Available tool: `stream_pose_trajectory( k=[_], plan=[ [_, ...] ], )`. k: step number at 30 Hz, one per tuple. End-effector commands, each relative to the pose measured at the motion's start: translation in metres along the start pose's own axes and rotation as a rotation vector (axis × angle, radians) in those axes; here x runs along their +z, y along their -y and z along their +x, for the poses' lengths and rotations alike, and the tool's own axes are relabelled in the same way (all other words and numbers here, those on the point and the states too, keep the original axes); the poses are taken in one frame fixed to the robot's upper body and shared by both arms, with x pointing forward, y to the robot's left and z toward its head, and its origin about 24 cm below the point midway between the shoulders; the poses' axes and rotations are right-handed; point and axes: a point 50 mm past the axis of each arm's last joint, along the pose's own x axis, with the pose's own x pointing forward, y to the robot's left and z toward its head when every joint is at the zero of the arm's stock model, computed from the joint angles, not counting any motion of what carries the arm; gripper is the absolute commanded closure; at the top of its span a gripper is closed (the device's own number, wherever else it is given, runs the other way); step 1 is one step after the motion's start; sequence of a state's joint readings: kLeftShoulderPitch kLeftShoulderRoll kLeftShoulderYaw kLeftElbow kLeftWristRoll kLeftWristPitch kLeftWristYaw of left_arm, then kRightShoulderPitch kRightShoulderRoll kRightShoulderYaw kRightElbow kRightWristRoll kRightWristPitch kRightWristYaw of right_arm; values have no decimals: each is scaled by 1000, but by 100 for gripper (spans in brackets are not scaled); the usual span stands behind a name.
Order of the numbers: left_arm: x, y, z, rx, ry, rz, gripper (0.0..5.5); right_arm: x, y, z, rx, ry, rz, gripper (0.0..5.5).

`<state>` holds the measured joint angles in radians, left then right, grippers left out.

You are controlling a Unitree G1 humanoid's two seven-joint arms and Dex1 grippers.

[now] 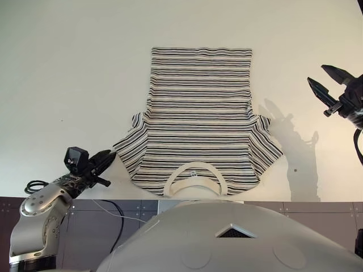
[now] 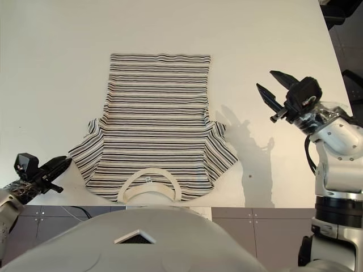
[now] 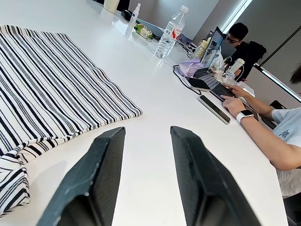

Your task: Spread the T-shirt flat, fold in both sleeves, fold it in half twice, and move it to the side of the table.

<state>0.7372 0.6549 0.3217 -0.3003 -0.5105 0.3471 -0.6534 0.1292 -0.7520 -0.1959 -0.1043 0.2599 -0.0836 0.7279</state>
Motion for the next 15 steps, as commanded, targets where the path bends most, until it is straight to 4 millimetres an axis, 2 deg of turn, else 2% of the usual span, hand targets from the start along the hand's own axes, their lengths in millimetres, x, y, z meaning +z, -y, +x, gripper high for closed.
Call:
stream_pose_trajectory(
  k=[1, 6, 11, 14, 15],
  plan=[
    [0, 6, 5, -8, 1, -56, 457, 3, 1, 2, -7, 3, -7, 374],
    [3, 0, 5, 10, 12, -126, 457, 1, -3, 3, 3, -5, -13, 374],
    [-1, -11, -5, 16, -8, -277, 457, 1, -7, 3, 14, -12, -19, 374],
    [-1, -9, -5, -18, -17, -307, 413, 0, -9, 4, 15, -13, -18, 371],
    [0, -5, -4, -47, -15, -324, 413, 0, -9, 4, 15, -12, -20, 371]
  ],
)
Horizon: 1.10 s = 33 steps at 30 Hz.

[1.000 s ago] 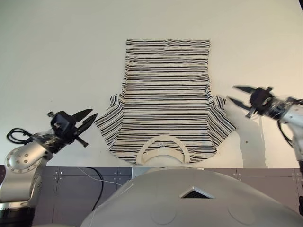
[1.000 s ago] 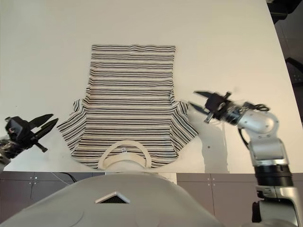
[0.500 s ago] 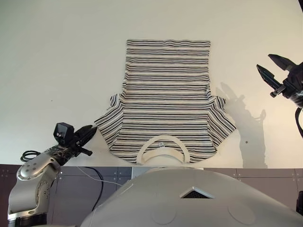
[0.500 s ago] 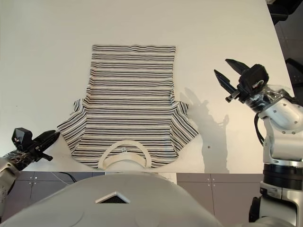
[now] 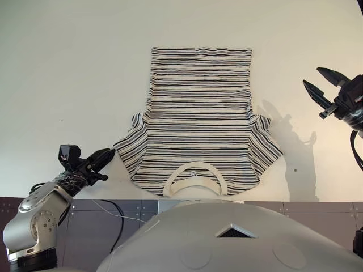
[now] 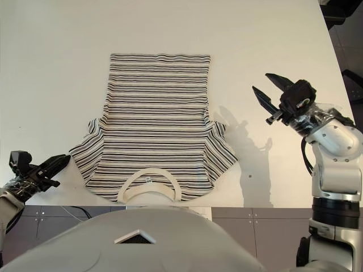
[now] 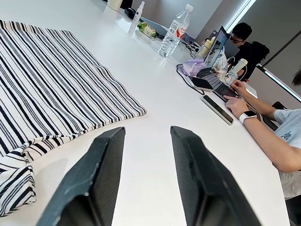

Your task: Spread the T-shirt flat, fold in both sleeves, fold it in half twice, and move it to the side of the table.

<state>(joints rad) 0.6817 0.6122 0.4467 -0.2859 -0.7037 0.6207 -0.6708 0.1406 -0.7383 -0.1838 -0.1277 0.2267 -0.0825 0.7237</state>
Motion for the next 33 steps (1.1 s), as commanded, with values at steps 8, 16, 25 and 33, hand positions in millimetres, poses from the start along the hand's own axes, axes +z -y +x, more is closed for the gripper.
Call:
stream_pose_trajectory(
  k=[8, 16, 25, 33],
  plan=[
    [0, 13, 14, -64, 14, -89, 413, 0, -1, 4, 2, -9, -15, 371],
    [10, 13, 14, -64, 50, -90, 514, -2, -4, 4, 1, -14, -22, 371],
    [33, 54, 9, -299, 156, 231, 540, -3, -7, 5, -4, -16, -20, 371],
    [37, 84, 28, -412, 126, 605, 540, -4, -11, 11, 4, -6, -11, 371]
  ],
)
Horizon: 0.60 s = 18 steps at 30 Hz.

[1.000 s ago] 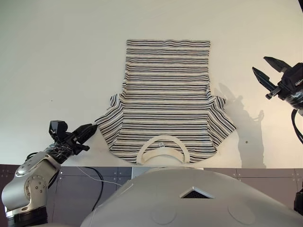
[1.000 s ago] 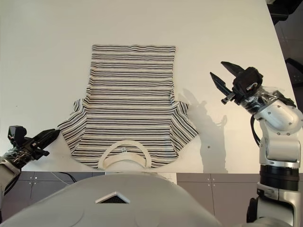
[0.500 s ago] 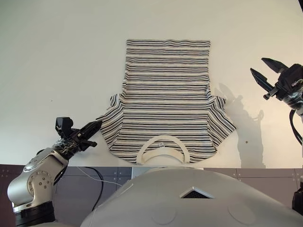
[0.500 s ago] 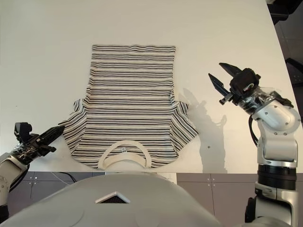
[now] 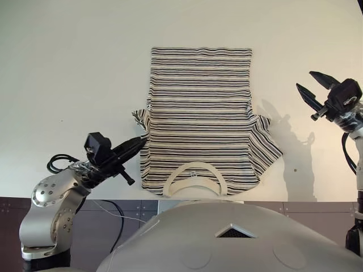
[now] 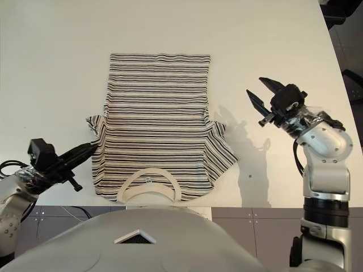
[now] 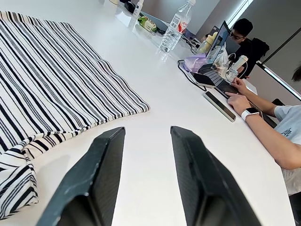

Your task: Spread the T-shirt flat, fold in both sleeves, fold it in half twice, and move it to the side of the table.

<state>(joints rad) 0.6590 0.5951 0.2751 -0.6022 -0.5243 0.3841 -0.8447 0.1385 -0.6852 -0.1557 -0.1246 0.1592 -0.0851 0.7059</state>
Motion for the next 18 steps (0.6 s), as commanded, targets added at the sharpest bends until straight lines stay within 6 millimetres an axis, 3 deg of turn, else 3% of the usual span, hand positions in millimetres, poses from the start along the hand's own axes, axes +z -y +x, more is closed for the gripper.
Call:
stream_pose_trajectory(
  k=[1, 10, 14, 18],
  plan=[
    [2, 0, 15, -57, -67, 176, 540, 2, 0, 5, 7, 11, -11, 371],
    [-9, 16, 29, -278, -193, 582, 540, -1, -3, 9, 20, 3, -5, 371],
    [-6, 9, 36, -229, -165, 591, 540, -1, -2, 10, 16, 2, -3, 371],
    [5, 10, 44, -205, -83, 523, 490, -1, -4, 11, 22, -1, -2, 371]
  ],
)
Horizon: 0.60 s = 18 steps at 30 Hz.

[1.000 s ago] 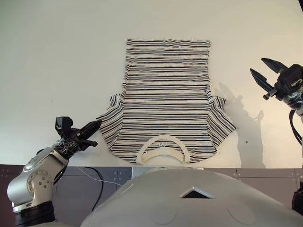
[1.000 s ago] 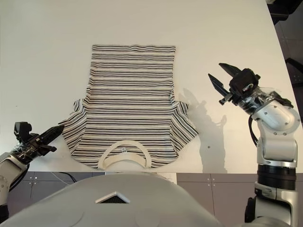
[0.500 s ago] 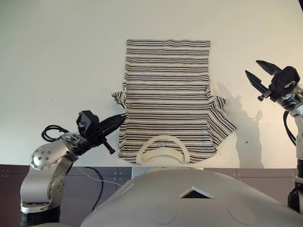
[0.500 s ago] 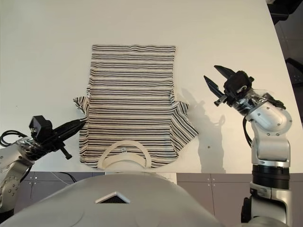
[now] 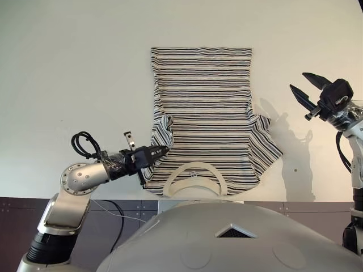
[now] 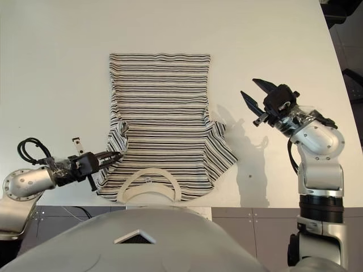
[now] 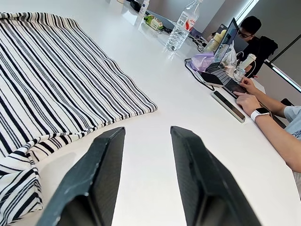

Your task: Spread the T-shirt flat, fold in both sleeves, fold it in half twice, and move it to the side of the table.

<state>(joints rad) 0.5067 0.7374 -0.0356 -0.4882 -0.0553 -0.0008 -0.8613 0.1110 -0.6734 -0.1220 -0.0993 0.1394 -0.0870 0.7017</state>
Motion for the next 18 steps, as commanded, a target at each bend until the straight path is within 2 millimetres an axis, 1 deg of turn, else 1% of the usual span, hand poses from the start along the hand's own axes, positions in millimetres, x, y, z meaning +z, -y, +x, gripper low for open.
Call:
stream_pose_trajectory(
  k=[1, 3, 6, 9, 11, 13, 15, 18],
  plan=[
    [15, -3, 2, 18, 107, -82, 490, 0, -2, 2, 10, -4, -1, 371],
    [22, -3, -2, 17, 164, -132, 490, -4, -7, -1, 32, -29, 9, 371],
    [19, -12, -11, 36, 169, -178, 490, -8, -15, -4, 69, -49, 22, 371],
    [4, -15, -14, 34, 64, -78, 490, -3, -25, 1, 119, -21, 53, 371],
    [-11, -12, -10, 44, -11, 22, 490, -5, -37, -3, 210, -38, 89, 371],
    [-17, -12, -5, 79, -24, 85, 490, -7, -46, -8, 274, -48, 131, 371],
    [-14, -19, 1, 142, 14, 120, 490, -4, -50, -5, 287, -28, 155, 371],
    [-3, -41, 16, 247, 88, 171, 490, 3, -52, 11, 308, 14, 147, 371]
  ],
)
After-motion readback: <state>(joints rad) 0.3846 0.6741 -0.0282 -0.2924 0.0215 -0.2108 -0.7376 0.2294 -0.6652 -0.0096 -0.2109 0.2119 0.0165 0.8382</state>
